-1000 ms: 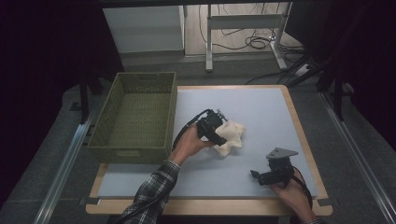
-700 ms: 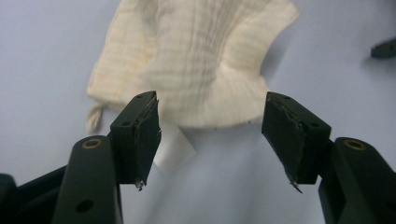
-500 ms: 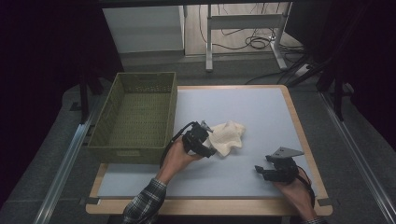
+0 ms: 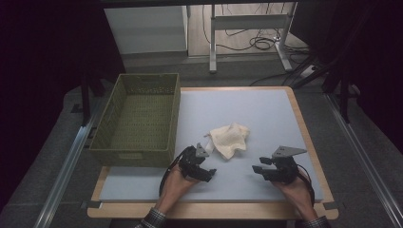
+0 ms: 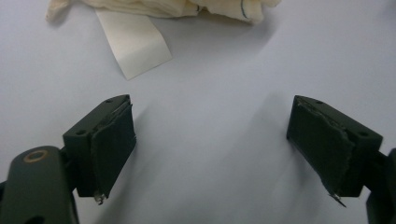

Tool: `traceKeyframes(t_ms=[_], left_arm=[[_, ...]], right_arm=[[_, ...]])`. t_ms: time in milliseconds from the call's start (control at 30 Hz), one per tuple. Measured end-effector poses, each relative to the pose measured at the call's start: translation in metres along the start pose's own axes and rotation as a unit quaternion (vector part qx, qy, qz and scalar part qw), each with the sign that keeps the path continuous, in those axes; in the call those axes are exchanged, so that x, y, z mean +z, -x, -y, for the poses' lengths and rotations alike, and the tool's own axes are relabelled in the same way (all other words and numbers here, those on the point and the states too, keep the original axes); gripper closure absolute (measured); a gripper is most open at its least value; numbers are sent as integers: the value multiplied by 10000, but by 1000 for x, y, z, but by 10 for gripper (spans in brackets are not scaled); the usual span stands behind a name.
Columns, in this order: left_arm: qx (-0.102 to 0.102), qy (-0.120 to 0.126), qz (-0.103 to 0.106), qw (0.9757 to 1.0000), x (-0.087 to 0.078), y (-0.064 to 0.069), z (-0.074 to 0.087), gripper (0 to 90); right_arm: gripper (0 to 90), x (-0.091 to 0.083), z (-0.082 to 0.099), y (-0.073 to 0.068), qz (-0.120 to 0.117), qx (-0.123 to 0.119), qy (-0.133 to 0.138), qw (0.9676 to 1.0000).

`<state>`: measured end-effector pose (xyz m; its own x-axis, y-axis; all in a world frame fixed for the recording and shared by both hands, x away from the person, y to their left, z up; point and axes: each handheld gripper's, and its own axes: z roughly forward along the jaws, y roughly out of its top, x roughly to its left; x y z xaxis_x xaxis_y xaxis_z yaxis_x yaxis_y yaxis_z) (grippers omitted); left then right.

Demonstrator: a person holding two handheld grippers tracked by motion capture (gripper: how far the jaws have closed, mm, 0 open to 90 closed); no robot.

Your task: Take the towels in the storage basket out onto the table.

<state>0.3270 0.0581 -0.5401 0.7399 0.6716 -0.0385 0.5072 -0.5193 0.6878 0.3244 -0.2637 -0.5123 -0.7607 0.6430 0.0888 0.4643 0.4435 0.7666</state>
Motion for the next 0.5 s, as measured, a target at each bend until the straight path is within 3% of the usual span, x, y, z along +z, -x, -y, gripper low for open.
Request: traceKeyframes(t_ms=[100, 267, 400, 500], left_arm=[[27, 190, 41, 9998, 1, -2, 5, 129], [39, 213, 14, 9998, 1, -1, 5, 129], [42, 225, -8, 9997, 2, -1, 6, 128], [48, 243, -36, 9997, 1, -1, 6, 124]], right_arm=[[567, 9, -11, -6, -178, -166, -13, 9997], [632, 30, -27, -15, -364, -352, -91, 9987], [639, 48, -39, -21, -472, -460, -115, 9978], [593, 61, -46, -24, -450, -560, -114, 9974]])
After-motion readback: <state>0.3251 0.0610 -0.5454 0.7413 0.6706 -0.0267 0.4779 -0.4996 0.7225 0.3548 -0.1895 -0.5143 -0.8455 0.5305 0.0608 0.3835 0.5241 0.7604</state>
